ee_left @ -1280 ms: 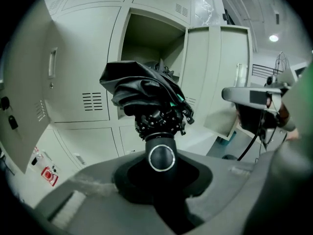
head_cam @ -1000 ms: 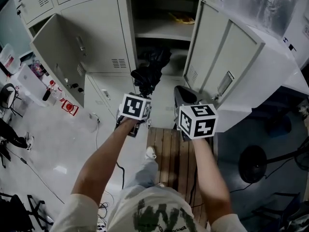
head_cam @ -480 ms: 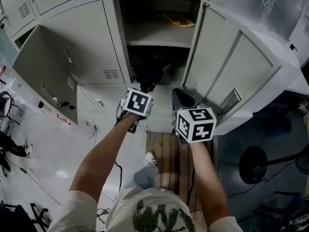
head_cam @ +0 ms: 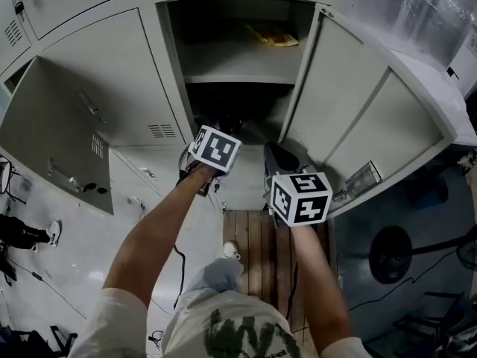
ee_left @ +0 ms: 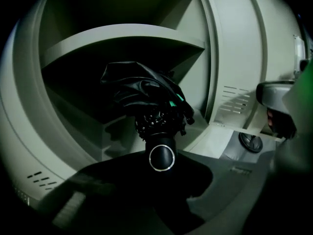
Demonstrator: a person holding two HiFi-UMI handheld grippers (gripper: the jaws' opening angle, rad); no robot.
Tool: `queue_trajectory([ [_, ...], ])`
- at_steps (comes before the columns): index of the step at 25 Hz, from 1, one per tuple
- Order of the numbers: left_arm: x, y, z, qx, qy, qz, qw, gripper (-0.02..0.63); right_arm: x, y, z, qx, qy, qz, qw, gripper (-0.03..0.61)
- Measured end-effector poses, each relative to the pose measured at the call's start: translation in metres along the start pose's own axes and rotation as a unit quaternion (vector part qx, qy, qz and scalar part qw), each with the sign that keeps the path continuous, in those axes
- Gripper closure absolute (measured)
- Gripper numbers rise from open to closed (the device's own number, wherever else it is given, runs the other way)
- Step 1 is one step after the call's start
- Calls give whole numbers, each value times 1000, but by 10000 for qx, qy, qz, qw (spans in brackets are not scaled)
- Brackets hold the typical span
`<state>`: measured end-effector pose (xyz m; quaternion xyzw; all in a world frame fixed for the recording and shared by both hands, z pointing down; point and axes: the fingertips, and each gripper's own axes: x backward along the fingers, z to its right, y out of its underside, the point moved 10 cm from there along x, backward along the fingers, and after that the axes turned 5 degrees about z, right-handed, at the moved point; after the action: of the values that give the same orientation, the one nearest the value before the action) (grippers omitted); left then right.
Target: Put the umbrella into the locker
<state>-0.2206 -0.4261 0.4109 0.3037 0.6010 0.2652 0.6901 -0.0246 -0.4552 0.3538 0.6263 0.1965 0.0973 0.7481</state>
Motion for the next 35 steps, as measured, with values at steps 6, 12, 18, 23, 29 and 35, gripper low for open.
queue_trajectory([
  [6, -22, -22, -12, -328, -38, -70, 9994, 526, -10, 1, 4, 65, 38, -9, 10000, 580],
  [12, -44, -38, -20, -784, -202, -217, 9965, 526, -15, 4, 6, 165, 77, -63, 9998, 580],
  [18, -63, -45, -21, -964, -181, -415, 9943, 523, -21, 3, 11, 228, 113, -44, 9997, 580],
  [23, -77, -45, -25, -971, -194, -628, 9931, 518, -24, 6, 17, 238, 166, -53, 9996, 580],
  [29, -82, -53, -30, -901, -178, -768, 9928, 500, -24, 5, 19, 239, 175, -20, 9996, 580],
  [35, -81, -58, -29, -1092, -172, -769, 9909, 483, -23, 5, 19, 217, 176, 14, 9996, 580],
])
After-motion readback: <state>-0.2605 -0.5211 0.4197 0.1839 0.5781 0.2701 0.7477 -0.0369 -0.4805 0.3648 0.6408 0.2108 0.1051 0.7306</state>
